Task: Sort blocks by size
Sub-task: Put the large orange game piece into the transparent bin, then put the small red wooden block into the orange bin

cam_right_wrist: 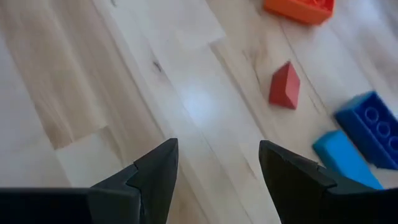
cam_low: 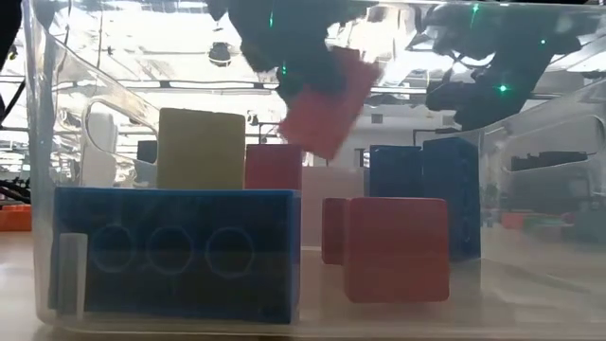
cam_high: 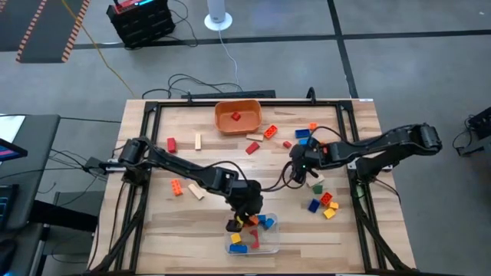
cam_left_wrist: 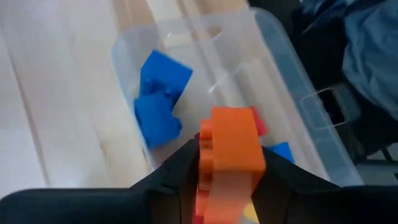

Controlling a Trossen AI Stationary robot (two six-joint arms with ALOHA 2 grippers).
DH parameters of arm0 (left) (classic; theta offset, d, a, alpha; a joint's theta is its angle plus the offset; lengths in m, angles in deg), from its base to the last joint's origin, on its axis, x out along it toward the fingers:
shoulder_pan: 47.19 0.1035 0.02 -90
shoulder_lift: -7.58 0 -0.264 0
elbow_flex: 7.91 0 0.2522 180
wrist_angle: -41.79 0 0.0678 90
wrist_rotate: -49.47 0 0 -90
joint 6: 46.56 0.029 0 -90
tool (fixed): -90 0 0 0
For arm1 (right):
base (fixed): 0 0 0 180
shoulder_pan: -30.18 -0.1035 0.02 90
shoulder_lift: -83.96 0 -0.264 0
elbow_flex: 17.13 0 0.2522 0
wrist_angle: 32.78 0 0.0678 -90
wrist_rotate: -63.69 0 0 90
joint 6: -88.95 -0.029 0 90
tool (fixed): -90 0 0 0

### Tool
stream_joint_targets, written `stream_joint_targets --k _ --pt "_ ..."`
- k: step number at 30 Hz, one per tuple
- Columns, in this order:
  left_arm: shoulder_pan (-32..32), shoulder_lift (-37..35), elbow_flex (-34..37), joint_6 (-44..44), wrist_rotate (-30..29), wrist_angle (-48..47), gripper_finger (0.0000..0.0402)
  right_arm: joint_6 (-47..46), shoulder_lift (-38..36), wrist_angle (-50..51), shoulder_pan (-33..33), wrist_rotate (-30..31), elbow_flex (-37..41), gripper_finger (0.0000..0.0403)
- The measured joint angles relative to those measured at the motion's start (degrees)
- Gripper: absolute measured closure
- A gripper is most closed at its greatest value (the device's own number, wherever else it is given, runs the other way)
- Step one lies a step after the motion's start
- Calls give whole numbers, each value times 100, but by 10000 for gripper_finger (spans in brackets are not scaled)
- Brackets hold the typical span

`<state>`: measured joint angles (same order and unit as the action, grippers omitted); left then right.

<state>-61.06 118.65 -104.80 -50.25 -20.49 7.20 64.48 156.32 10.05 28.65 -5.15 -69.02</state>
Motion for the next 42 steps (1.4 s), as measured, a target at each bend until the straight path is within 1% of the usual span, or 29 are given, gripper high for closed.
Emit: stream_joint_targets --k 3,7,10,11,13,15,17,21,26,28,30,35,42 --pt "28 -29 0 60 15 -25 259 -11 -2 48 129 -46 -54 148" --pt "78 -201 0 113 17 -125 209 300 -2 32 373 -64 -330 148" --pt "157 -367 0 292 -36 -300 174 591 51 -49 686 -68 -492 148" --pt "177 -420 -2 369 -143 -374 166 666 103 -91 804 -70 -535 148" --pt "204 -519 -2 563 -566 -580 157 843 247 -172 1045 -69 -577 148" --pt "210 -586 -2 821 -1114 -723 155 1024 462 -379 1268 -71 -579 148" --pt "210 -612 -2 1026 -1510 -828 160 1235 749 -603 1443 -145 -579 148" --pt "175 -612 204 1126 -1585 -570 175 1601 1266 -999 1750 -177 -579 148" --pt "108 -647 484 1029 -1586 -528 192 1885 1515 -1054 2144 -221 -577 148" --pt "92 -712 604 1002 -1588 -512 196 1991 1525 -1068 2280 -502 -573 153" --pt "92 -792 689 948 -1624 -440 200 2041 1596 -1155 2383 -721 -577 166" --pt "89 -1116 1103 837 -1782 -145 206 2046 1761 -1118 2457 -918 -581 212" --pt "96 -1926 1580 677 -2319 -156 207 1950 2013 -1152 2489 -943 -566 262"
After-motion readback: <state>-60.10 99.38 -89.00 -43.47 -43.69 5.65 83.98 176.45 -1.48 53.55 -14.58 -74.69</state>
